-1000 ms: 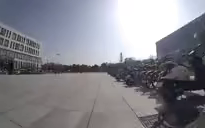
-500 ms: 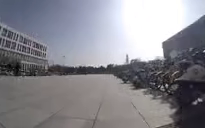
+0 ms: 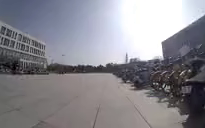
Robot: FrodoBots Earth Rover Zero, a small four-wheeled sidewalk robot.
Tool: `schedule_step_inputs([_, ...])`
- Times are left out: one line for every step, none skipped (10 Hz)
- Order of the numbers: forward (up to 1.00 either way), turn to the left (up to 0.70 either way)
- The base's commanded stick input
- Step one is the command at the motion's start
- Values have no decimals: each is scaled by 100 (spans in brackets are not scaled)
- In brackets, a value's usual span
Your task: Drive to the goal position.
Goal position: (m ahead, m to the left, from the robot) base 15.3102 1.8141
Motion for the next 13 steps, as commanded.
schedule_step_inputs([50,0])
schedule_step_inputs([50,0])
schedule_step_inputs([50,0])
schedule_step_inputs([50,0])
schedule_step_inputs([50,0])
schedule_step_inputs([50,0])
schedule_step_inputs([50,0])
schedule_step_inputs([50,0])
schedule_step_inputs([50,0])
schedule_step_inputs([50,0])
schedule_step_inputs([50,0])
schedule_step_inputs([50,0])
schedule_step_inputs([50,0])
